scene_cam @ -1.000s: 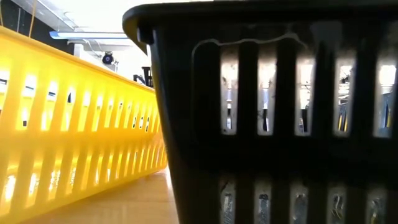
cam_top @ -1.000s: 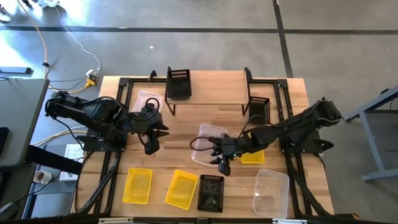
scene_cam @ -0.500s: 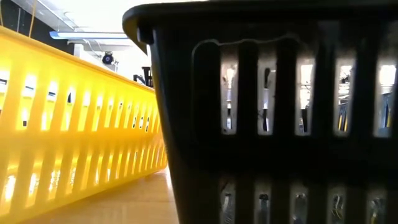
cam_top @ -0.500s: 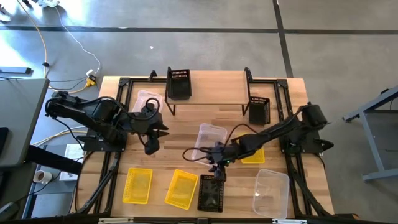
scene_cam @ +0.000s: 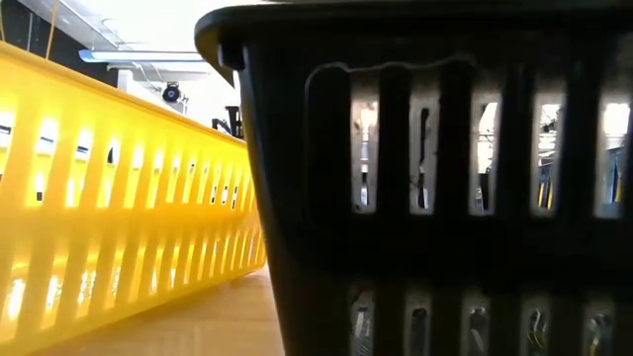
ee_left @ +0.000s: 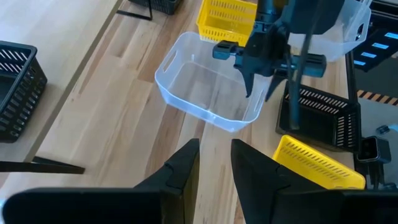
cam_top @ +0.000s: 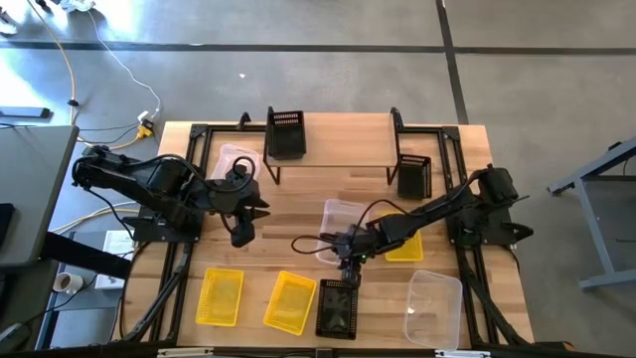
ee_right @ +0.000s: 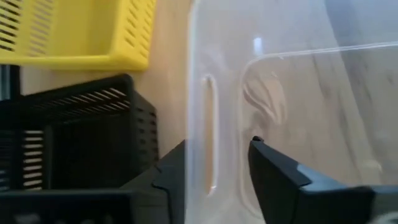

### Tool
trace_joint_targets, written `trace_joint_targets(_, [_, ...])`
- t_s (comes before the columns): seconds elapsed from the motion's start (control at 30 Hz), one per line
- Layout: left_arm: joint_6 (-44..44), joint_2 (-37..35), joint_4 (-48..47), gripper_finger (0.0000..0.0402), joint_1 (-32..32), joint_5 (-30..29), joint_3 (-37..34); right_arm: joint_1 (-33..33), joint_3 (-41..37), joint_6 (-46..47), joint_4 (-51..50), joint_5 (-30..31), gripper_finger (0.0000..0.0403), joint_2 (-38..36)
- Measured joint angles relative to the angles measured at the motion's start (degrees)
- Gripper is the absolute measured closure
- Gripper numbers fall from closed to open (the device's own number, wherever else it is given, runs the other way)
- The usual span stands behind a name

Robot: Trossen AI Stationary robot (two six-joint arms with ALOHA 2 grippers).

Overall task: Stack baskets on shelf by color
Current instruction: Put the center transparent bin on the shelf

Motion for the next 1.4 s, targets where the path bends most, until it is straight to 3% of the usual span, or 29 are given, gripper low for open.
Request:
trace_joint_targets(0.37, [0.0,0.0,0.0,0.0316,0.0,0.0,0.0,-0.9,0.0,0.3,-2.1,-3.5,0.0394,-0.1])
trace_joint_targets(0.57, [0.0,0.0,0.0,0.0316,0.0,0.0,0.0,-0.9,0.0,1.5,-2.5,-4.5,0.0400,-2.9])
trace_joint_targets(1.4, [0.0,0.0,-0.1,0.0316,0.0,2.0,0.0,0.3,0.0,1.1,-2.6,-3.1,0.0403,-27.0])
